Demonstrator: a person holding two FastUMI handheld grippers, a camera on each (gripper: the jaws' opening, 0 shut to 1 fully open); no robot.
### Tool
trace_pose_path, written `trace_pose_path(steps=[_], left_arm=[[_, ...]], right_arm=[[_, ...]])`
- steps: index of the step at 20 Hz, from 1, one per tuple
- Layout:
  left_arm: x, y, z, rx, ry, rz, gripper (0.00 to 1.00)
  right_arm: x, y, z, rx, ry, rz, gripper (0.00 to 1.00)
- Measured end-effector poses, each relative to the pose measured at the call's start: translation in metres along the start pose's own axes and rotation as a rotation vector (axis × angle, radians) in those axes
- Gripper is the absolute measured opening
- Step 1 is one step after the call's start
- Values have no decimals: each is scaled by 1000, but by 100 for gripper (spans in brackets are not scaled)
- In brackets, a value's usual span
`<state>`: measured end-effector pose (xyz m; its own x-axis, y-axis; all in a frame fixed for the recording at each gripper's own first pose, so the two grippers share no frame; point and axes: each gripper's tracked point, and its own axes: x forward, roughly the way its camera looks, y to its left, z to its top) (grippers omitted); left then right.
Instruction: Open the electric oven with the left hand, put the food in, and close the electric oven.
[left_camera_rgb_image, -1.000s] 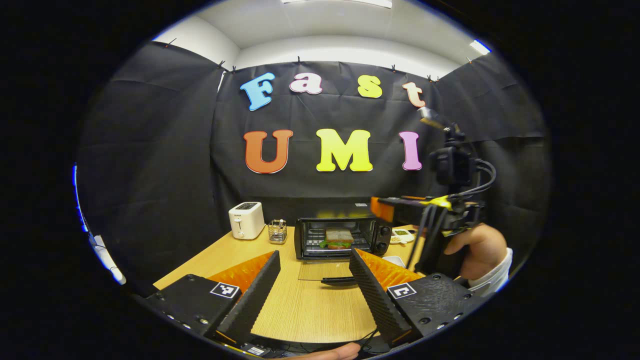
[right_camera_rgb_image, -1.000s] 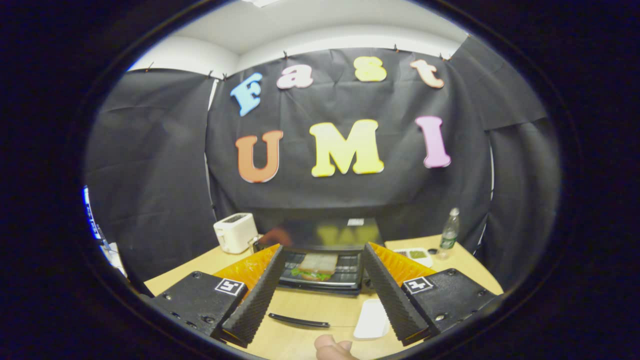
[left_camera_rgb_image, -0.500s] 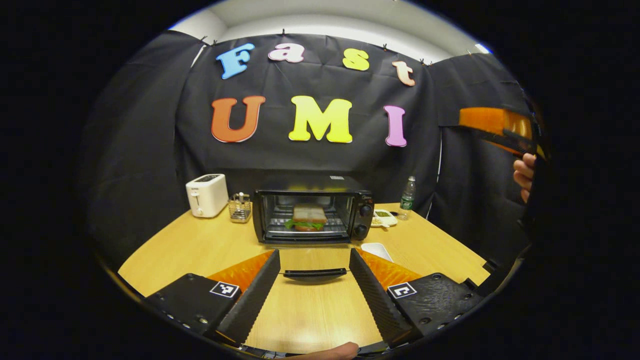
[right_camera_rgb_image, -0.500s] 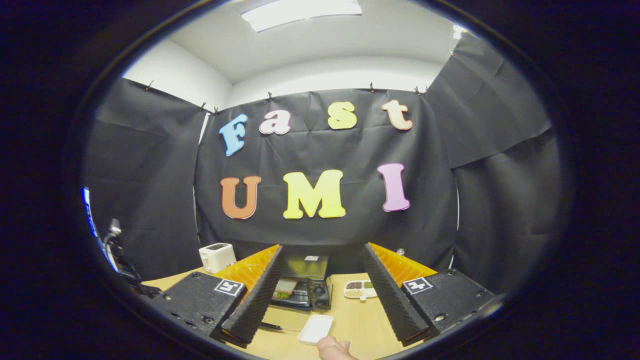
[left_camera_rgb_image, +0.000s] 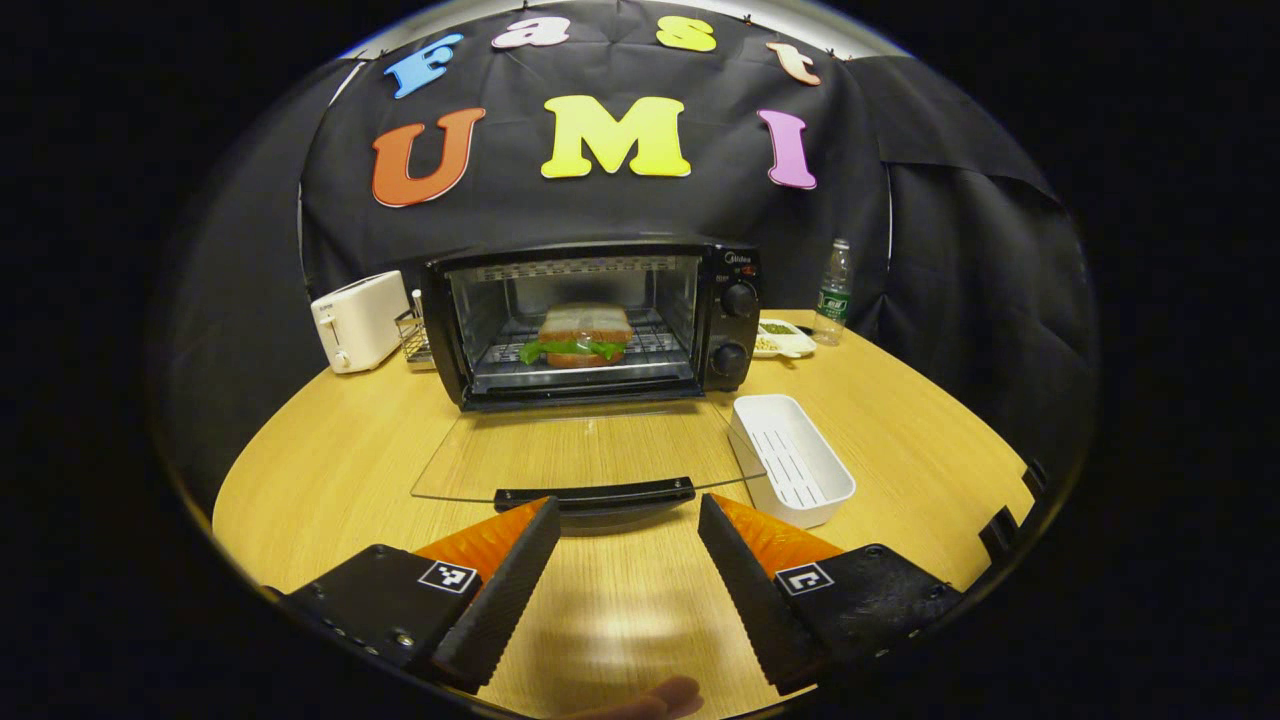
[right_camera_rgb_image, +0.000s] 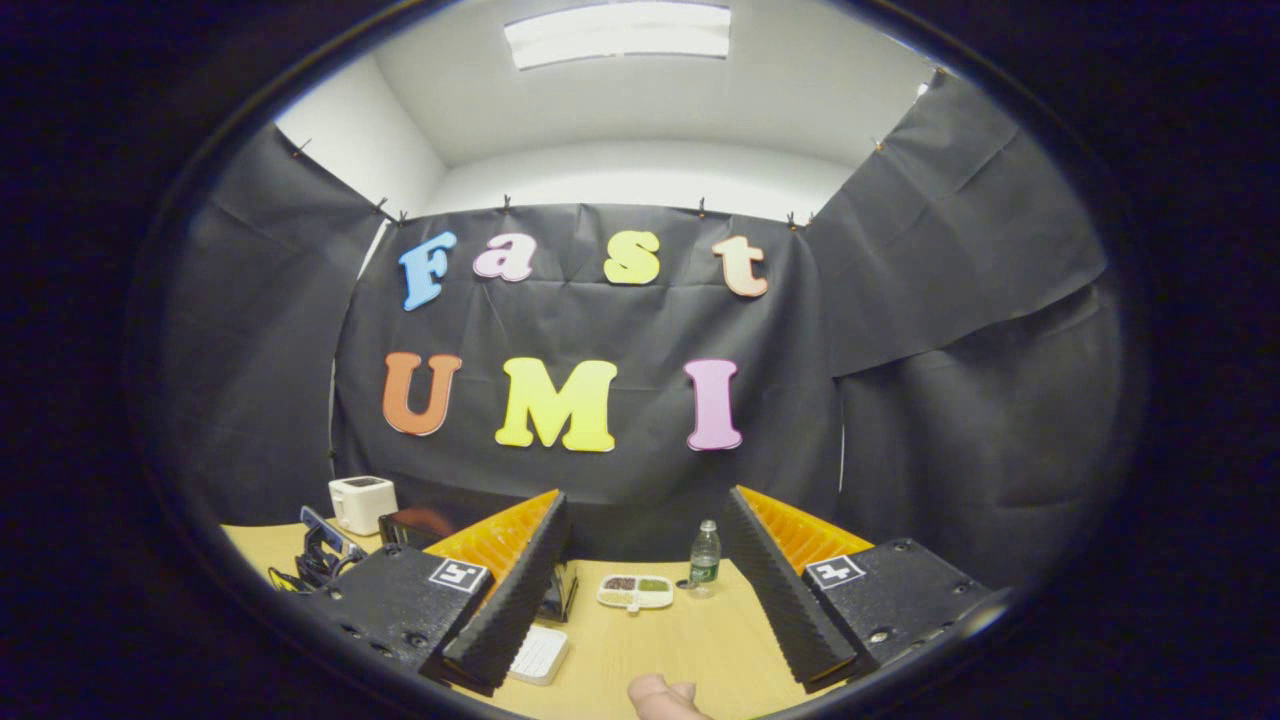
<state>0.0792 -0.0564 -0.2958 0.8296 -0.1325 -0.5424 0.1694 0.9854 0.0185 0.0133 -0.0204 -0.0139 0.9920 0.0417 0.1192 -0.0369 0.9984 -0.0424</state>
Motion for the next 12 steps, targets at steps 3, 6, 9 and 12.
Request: trace_pose_path(steps=[3,6,9,12], left_arm=[[13,1,-9,-2,26,17,93],[25,6,-18,-30,64,32,93],[35,13,-23,-41,89,49,93],[45,15,-24,-36,106,69,93]], right_arm=[[3,-6,-15,16,29,11,96],[8,-14,-30,34,63,14,96],[12,-19,-40,50,79,14,96],[15,-26,-46,57,86,11,96]])
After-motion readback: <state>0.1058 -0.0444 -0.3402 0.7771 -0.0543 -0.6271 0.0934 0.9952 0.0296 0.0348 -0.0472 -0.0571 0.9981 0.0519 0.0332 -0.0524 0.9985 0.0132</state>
